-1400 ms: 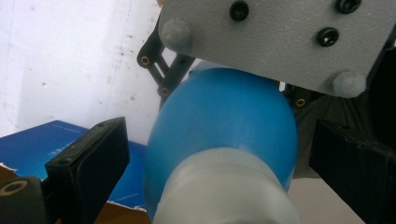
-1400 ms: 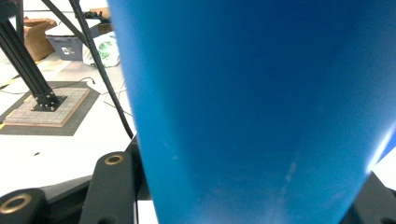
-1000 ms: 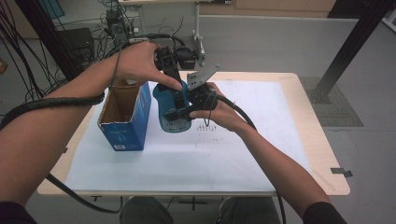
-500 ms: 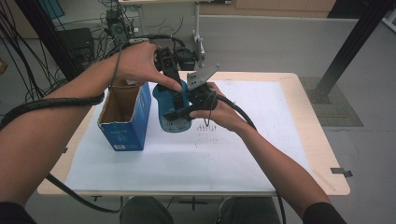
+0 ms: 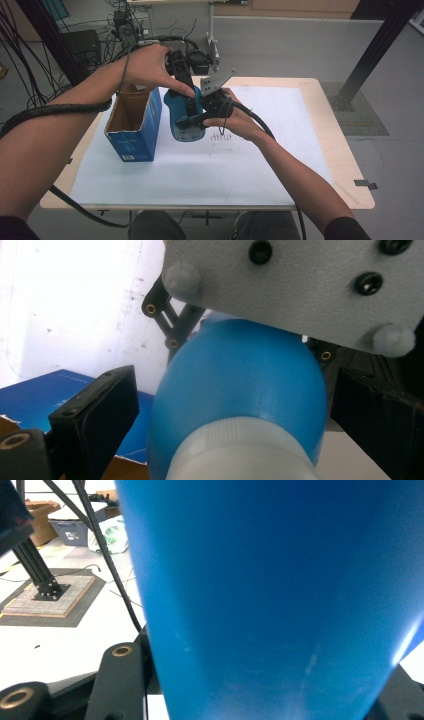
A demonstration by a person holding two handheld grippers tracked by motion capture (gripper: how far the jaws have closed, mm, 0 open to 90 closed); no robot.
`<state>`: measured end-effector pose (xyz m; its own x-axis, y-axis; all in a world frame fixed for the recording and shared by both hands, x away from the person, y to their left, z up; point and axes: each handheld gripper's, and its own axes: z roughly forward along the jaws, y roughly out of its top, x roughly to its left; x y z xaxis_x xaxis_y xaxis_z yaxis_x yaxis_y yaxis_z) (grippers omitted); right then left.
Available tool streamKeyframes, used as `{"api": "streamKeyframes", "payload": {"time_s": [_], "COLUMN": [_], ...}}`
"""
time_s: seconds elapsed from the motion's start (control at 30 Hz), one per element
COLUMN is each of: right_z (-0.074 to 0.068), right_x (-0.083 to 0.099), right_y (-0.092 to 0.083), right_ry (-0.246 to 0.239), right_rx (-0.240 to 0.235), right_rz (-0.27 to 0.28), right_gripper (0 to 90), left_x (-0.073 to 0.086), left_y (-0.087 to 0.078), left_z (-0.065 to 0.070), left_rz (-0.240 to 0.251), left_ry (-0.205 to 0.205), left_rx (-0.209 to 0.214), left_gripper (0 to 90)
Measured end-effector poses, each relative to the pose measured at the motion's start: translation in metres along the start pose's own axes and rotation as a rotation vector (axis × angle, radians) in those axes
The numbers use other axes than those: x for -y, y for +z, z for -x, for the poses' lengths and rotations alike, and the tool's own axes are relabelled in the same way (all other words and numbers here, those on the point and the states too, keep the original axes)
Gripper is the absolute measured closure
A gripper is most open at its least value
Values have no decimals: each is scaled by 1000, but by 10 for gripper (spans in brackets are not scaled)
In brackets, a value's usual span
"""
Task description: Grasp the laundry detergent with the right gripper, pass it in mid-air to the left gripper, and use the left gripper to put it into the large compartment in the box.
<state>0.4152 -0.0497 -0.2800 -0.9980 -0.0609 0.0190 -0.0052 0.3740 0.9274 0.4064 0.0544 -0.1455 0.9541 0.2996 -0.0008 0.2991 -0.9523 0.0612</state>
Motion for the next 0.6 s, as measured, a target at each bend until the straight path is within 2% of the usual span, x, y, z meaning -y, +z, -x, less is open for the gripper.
{"api": "streamKeyframes", "payload": {"time_s": [0.6], "right_z": [0], "right_x": [0], "right_y": [-1], "right_ry": [1], "right_rx": [6], "right_rz": [-4], "right_gripper": [440], "left_x": [-1], "left_y": [-2], "left_z": [2], "left_rz": [-2], "left_ry": [2], "left_rx": [-7], "left_gripper": [58]}}
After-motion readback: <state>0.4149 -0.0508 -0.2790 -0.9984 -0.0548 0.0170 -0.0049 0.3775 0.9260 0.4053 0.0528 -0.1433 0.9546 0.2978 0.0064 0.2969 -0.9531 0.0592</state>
